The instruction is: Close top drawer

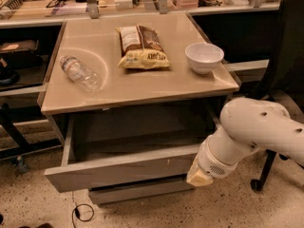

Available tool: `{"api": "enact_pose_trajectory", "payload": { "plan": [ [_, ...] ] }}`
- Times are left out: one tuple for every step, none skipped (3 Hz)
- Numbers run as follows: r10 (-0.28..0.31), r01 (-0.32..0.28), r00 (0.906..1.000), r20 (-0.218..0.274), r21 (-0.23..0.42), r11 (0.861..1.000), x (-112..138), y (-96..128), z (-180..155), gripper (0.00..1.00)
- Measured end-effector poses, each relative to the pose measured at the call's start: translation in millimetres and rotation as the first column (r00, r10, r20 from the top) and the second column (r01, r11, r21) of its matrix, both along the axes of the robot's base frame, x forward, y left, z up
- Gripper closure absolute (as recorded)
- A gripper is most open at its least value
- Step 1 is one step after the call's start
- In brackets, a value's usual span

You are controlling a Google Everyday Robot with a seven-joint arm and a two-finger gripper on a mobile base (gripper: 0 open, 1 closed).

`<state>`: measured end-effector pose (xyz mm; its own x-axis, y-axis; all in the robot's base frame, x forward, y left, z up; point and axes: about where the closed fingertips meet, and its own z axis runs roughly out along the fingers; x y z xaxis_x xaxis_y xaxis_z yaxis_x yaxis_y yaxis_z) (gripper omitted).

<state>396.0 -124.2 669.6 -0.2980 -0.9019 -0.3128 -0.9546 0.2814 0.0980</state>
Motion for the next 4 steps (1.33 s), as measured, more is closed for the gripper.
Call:
{"api": "enact_pose_trajectory", "payload": {
  "plan": [
    [-0.003,0.004,0.9996,0.028,-0.013,1.0,17,0,3,1.0],
    [-0.007,0.009,0.9994,0.033,-0.036,0.999,37,-1,-11,1.0],
    [-0.006,0.008,0.9994,0.035,-0.05,0.999,57,-3,-19,1.0],
    [-0.005,0.007,0.9994,0.035,-0.05,0.999,58,-2,-20,0.81]
  ]
}}
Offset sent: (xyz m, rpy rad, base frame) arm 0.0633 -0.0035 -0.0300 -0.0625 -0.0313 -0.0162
